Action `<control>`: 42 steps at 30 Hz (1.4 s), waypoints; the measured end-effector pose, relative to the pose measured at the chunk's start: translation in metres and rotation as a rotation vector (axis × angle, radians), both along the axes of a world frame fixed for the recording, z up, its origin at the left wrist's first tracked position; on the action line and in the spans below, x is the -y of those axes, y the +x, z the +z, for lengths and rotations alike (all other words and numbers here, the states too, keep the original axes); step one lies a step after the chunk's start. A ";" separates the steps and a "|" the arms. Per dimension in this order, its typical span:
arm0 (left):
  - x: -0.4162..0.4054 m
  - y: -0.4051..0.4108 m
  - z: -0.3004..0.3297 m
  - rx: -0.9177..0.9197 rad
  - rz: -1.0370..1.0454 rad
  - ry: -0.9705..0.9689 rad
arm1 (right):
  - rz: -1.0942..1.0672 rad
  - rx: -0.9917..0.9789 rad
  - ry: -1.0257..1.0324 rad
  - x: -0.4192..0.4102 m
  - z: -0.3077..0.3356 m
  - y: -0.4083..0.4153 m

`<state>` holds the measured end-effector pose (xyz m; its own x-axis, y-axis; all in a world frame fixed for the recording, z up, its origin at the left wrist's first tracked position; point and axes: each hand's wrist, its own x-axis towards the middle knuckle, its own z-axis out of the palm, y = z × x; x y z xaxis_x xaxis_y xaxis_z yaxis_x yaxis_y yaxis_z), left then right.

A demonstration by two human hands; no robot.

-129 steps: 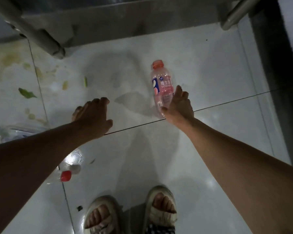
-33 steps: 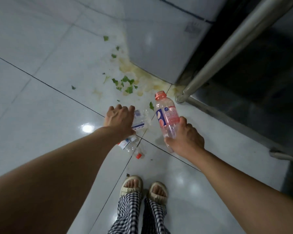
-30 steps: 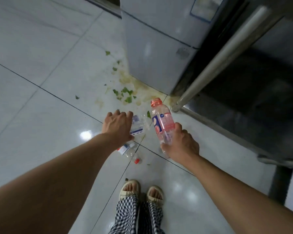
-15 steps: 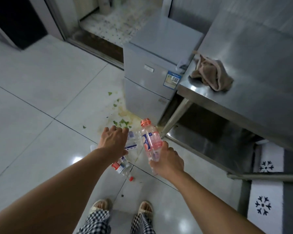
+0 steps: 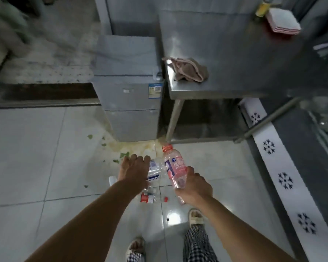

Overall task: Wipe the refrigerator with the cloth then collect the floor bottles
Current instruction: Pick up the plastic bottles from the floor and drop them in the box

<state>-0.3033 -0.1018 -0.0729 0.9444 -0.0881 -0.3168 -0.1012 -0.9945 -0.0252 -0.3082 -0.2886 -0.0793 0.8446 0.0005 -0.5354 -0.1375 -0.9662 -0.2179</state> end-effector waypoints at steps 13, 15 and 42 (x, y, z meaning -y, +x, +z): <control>0.018 -0.069 0.042 0.051 -0.431 0.058 | -0.405 -0.003 0.013 0.009 0.033 -0.155; 0.021 -0.088 0.047 0.050 -0.480 0.063 | -0.451 0.010 0.024 0.012 0.035 -0.181; 0.071 -0.370 0.076 0.068 -1.292 0.060 | -1.203 -0.026 0.032 -0.053 0.060 -0.583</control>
<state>-0.6736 -0.1725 0.0030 0.2007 -0.9303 -0.3070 -0.9785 -0.1752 -0.1090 -0.8915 -0.2358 -0.0196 0.3024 -0.7665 -0.5666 -0.9518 -0.2106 -0.2231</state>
